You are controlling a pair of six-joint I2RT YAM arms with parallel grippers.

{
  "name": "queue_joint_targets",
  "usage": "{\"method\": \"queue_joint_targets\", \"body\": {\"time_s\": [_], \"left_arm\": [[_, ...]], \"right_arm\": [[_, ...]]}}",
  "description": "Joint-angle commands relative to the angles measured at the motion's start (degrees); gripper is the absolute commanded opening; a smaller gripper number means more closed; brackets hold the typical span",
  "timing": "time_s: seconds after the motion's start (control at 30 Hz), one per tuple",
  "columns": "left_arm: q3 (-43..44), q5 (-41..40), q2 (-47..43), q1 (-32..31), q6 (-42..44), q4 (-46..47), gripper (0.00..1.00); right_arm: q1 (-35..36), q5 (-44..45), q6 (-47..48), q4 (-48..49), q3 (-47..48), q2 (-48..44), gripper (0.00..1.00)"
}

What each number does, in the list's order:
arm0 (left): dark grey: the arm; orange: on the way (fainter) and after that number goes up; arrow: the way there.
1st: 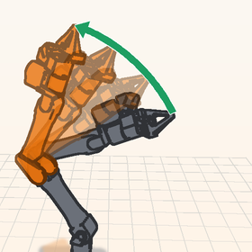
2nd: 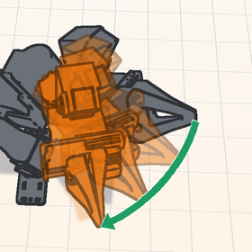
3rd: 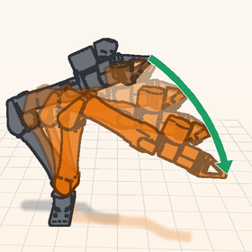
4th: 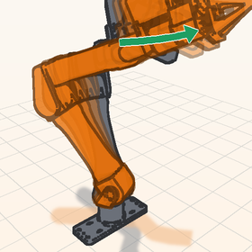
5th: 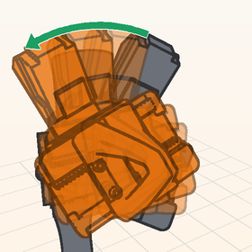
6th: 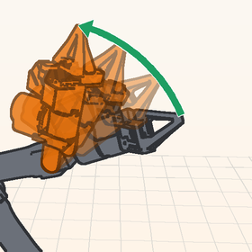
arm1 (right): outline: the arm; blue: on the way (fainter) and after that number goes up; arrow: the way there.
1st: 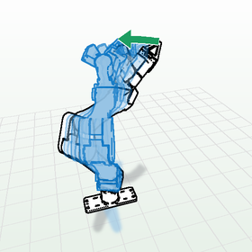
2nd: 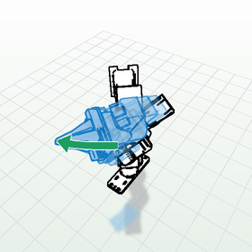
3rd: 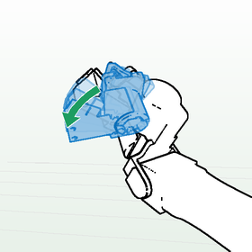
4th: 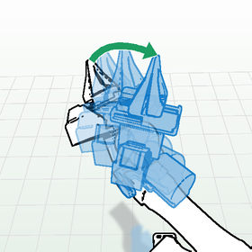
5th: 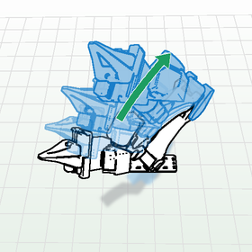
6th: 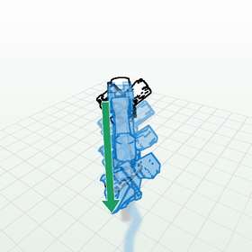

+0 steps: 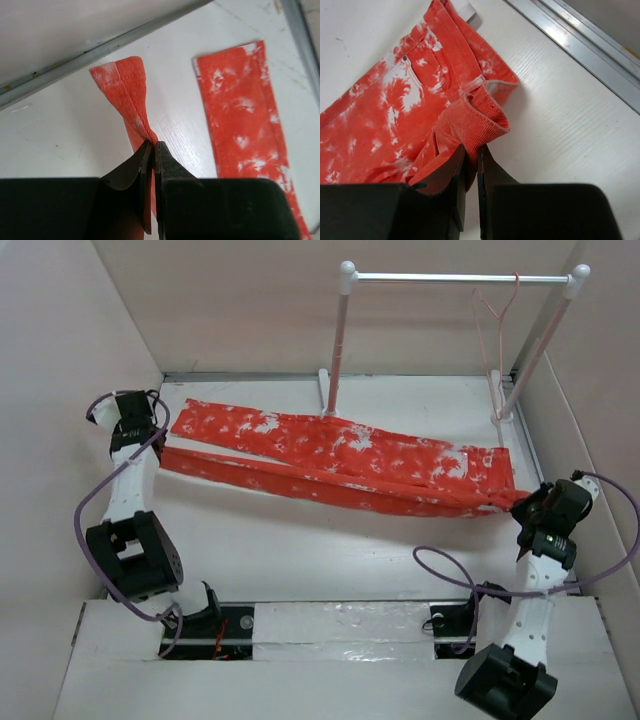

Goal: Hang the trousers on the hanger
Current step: Fold the trousers at the center of the board.

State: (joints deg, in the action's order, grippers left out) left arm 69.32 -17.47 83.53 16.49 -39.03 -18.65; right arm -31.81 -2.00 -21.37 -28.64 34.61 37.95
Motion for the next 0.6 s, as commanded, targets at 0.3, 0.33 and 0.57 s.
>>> {"method": "queue_joint_targets", "body": {"time_s": [0.3, 0.33, 0.57], "left_arm": [[14.3, -10.0, 14.1, -2.2, 3.8, 6.0, 0.00], [16.5, -10.7, 15.9, -3.0, 4.3, 5.8, 0.00], [24.8, -14.1, 23.1, -5.0, 6.4, 5.9, 0.00]], "right_arm": [[2.9, 1.2, 2.8, 21.3, 8.9, 20.8, 0.00], [2.9, 0.9, 2.9, 21.8, 10.7, 22.6, 0.00], [5.4, -1.0, 2.6, 27.1, 16.7, 36.4, 0.00]]}}
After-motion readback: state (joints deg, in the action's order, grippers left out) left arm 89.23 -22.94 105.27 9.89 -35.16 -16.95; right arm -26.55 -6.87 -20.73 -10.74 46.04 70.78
